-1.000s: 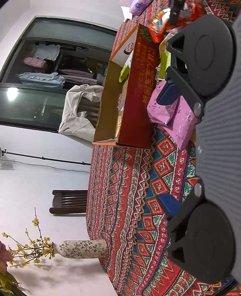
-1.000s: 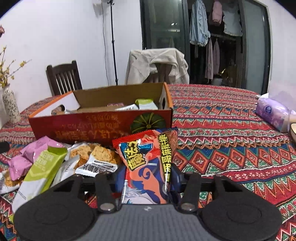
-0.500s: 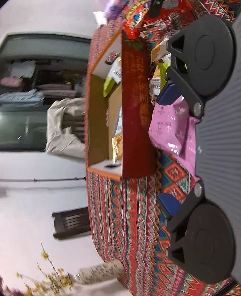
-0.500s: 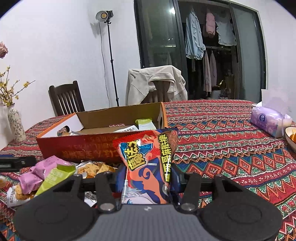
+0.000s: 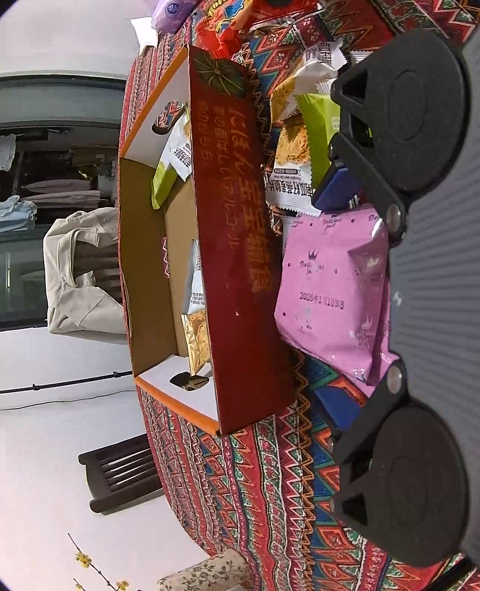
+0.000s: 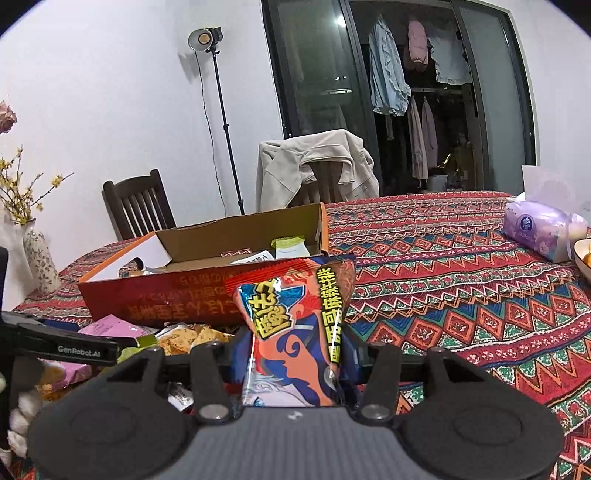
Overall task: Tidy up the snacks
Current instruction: 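Grasp the red-blue chip bag with the right tool while the left tool grasps the pink packet, then carry both packets into the orange box and open both tools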
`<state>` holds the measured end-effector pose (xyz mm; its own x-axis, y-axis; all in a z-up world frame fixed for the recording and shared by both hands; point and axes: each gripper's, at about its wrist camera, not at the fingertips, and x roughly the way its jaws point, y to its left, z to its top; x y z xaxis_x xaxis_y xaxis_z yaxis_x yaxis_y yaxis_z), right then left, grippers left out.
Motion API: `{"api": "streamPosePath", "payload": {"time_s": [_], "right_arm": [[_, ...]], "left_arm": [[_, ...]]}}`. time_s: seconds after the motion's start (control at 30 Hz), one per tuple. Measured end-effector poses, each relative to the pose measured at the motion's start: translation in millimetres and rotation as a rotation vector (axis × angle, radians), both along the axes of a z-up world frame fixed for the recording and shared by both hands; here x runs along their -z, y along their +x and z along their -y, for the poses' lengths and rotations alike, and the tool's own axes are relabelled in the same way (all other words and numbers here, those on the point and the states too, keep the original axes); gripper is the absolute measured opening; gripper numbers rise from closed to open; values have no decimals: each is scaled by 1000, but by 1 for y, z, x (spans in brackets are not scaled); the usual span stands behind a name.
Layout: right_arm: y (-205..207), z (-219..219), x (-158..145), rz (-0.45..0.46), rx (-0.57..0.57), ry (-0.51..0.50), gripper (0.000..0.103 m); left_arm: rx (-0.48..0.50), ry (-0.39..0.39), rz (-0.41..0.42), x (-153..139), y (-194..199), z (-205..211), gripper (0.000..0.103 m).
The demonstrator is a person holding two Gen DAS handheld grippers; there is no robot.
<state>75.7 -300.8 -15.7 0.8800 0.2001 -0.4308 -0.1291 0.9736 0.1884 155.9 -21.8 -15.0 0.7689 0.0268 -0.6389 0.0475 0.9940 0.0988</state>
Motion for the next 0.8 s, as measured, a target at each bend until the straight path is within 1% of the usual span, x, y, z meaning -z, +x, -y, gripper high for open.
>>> {"api": "streamPosePath", "payload": {"time_s": [0.1,0.13,0.17,0.27,0.37,0.6,0.8], "right_arm": [[1,0,2,-1,-13,6,49],[2,-1,2,-2,-16,7,49],[2,-1,2,-3,-19,8,49],[2,-1,3,-4,-24,9,49],[2,-2,3,-3,-25,8,49],[-1,-4,0,6,-31,0,49],[-5,-8,-4,22,-44,-5,49]], "left_arm": [[-2,-10,4,1,-1,-1,101],[5,-23,2,1,-1,-2,93],[14,-34,2,1,-2,-3,88],[15,-37,23,0,-7,-3,82],[7,-45,37,-3,-12,-4,78],[0,-67,80,-12,-26,-10,74],[-8,-86,135,-24,-37,-17,73]]}}
